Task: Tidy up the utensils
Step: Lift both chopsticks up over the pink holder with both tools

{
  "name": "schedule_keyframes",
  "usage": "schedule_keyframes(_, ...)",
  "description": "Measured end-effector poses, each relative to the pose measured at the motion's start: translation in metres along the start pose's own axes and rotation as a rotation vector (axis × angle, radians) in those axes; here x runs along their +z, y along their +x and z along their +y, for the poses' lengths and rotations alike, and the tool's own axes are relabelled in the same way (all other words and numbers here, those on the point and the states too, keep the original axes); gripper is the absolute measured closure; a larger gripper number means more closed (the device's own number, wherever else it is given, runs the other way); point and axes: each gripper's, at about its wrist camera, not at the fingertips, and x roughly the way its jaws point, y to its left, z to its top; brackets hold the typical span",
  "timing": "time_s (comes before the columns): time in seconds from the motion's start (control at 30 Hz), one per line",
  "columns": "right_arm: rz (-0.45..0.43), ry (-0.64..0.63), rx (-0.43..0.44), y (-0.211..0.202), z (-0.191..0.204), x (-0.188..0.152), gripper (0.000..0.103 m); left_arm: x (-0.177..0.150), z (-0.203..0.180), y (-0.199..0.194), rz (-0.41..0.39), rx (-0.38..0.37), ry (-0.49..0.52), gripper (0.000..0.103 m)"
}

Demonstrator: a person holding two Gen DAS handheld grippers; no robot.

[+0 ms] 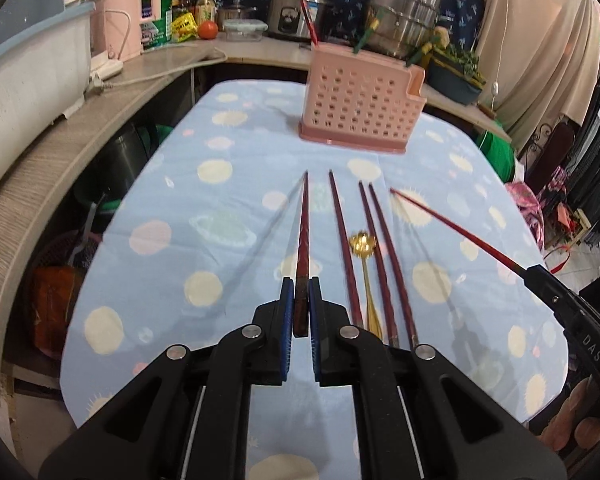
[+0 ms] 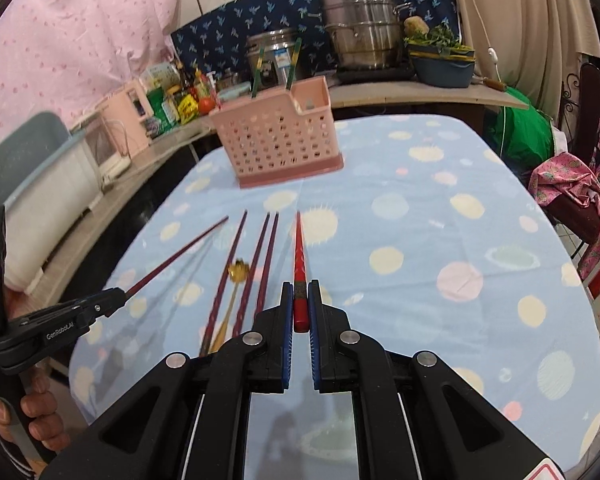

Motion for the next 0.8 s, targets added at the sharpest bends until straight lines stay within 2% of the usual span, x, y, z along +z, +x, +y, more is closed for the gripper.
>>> schedule_keyframes(0.33, -0.106, 0.028, 0.015, -0.024, -0.010, 0.050, 0.096, 0.053, 0.008, -0.028, -0.120, 0.007, -0.042, 0.096)
schedule_keyframes(0.8, -0.194, 0.058, 0.043, -0.035, -0.019, 0.103, 0.096, 0.120, 0.014, -0.056, -0.243, 0.015, -0.067, 0.096)
